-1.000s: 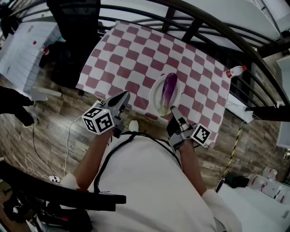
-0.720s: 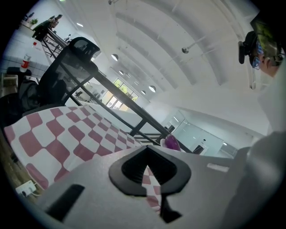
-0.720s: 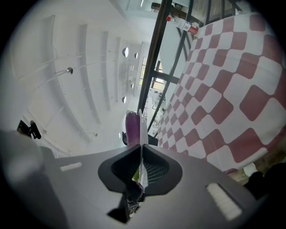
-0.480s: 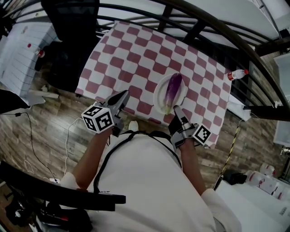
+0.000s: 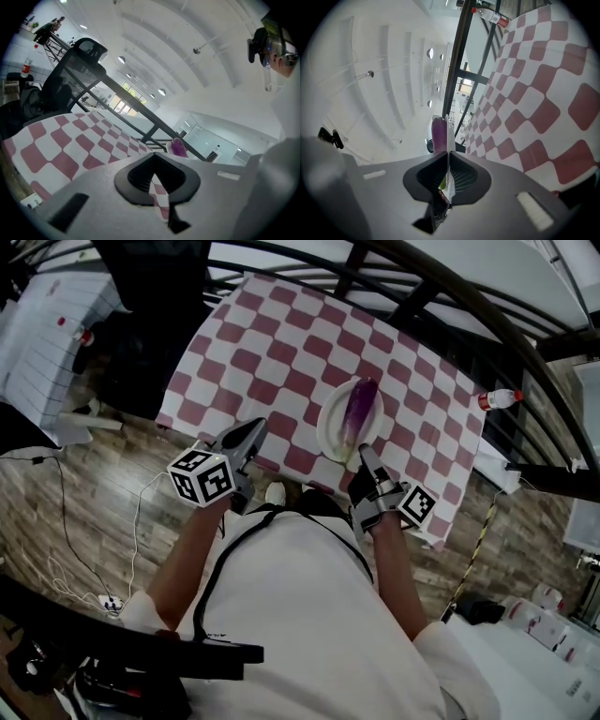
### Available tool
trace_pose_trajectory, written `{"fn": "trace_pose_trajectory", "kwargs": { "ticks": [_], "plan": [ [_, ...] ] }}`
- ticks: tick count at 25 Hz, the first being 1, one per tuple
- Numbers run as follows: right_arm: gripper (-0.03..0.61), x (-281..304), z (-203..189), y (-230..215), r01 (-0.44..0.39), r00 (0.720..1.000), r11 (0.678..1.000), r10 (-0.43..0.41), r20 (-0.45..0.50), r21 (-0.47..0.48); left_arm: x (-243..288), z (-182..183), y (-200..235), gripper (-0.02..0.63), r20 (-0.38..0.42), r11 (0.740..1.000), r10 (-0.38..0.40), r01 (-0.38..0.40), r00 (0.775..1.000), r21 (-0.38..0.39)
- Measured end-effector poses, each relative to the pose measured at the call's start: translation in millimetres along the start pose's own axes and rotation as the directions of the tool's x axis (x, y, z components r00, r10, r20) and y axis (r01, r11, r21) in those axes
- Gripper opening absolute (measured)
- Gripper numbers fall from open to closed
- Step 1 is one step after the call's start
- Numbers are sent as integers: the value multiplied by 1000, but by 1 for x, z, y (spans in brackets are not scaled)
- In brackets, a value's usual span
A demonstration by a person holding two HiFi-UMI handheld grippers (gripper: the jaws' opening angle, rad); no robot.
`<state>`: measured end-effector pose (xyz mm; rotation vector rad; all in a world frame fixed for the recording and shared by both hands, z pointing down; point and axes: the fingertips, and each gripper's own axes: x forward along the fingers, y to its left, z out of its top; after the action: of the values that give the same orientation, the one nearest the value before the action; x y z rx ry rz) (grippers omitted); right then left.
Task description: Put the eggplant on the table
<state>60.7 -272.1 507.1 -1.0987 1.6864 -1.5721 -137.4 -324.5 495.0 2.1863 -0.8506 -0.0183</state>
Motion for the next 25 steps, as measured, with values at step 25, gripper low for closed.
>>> {"fn": "trace_pose_trajectory", "kwargs": {
  "ticks": [25],
  "plan": [
    [26, 44, 63, -92, 43, 983, 999, -45, -178, -16, 42, -43, -14, 6, 27, 984, 176, -176, 984, -11]
  ]
}}
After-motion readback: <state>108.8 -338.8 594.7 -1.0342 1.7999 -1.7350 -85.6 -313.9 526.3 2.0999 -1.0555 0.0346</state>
